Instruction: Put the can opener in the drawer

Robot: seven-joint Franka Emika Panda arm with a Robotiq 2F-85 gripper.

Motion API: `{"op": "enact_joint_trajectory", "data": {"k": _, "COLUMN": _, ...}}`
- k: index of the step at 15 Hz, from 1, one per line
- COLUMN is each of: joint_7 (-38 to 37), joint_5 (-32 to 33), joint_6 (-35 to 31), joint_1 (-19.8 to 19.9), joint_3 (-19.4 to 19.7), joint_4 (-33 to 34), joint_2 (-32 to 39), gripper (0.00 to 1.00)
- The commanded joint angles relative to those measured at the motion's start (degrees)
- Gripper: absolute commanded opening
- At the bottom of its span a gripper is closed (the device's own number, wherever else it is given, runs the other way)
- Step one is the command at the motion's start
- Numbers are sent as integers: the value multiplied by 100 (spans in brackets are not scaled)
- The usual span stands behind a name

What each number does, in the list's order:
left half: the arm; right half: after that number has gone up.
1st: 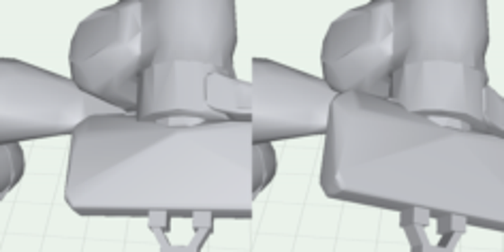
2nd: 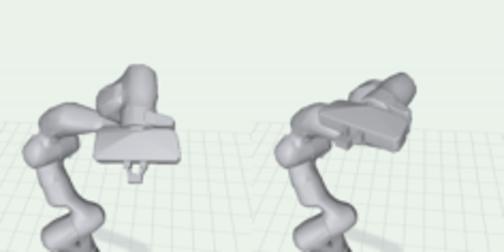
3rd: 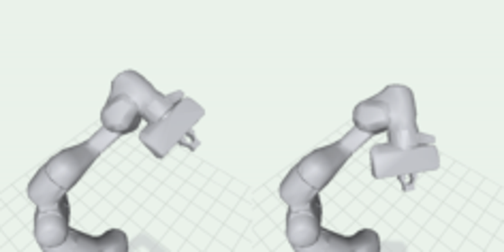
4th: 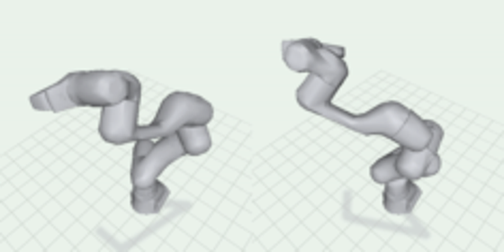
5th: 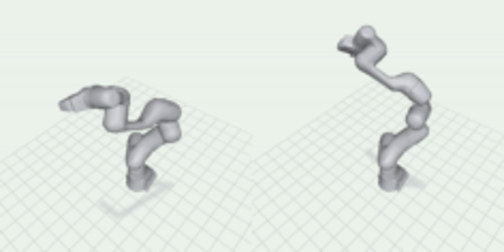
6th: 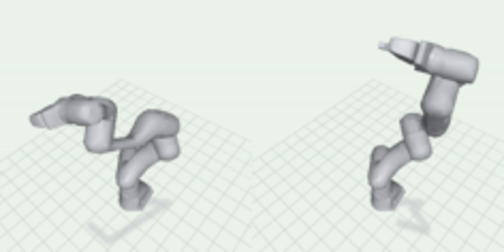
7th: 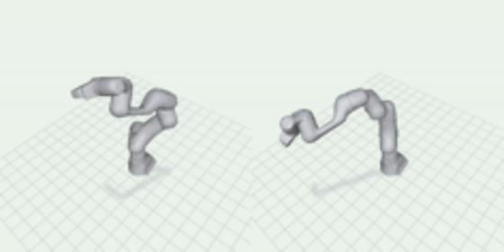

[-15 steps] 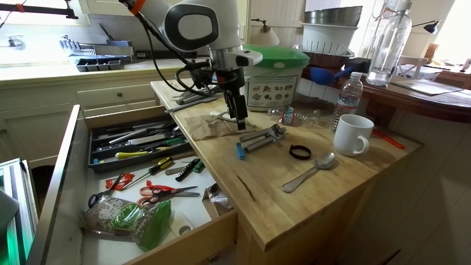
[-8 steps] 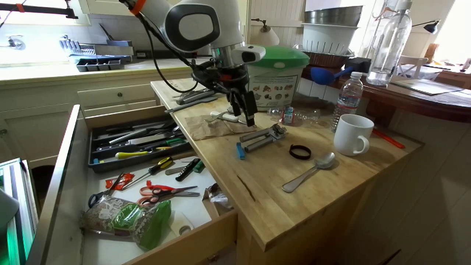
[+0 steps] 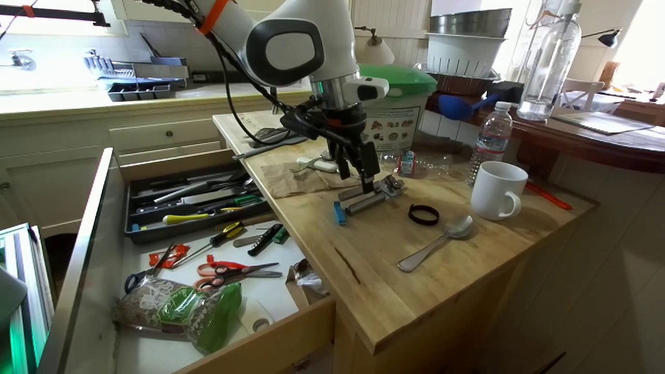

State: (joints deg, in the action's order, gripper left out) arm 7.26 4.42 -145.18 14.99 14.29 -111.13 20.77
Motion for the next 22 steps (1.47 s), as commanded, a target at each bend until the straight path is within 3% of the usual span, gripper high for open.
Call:
{"op": "enact_joint_trajectory", "data": {"k": 1, "joint_7": -33, "joint_5": 264, "joint_6": -154, "joint_1": 46, "joint_3": 66, "joint_4": 238, "joint_2": 266, "gripper": 96}}
{"op": "enact_joint_trajectory", "data": {"k": 2, "joint_7": -54, "joint_5": 335, "joint_6": -169, "joint_1": 40, "joint_3": 91, "joint_4": 230, "joint_2": 284, "gripper": 90}}
{"op": "enact_joint_trajectory", "data": {"k": 3, "joint_7": -74, "joint_5": 380, "joint_6": -176, "joint_1": 36, "joint_3": 108, "joint_4": 222, "joint_2": 300, "gripper": 76}}
{"op": "enact_joint_trajectory", "data": {"k": 13, "joint_7": -263, "joint_5": 581, "joint_6": -312, "joint_1": -4, "joint_3": 175, "joint_4": 264, "joint_2": 354, "gripper": 1}}
{"op": "enact_joint_trajectory", "data": {"k": 17, "joint_7": -261, "joint_5": 524, "joint_6": -214, "joint_1": -7, "joint_3": 134, "joint_4": 275, "joint_2": 64, "gripper": 6}}
{"op": "enact_joint_trajectory", "data": {"k": 22, "joint_7": -117, "joint_5": 298, "joint_6": 499, "joint_1": 52, "joint_3": 71, "joint_4": 42, "joint_2": -968, "gripper": 6}}
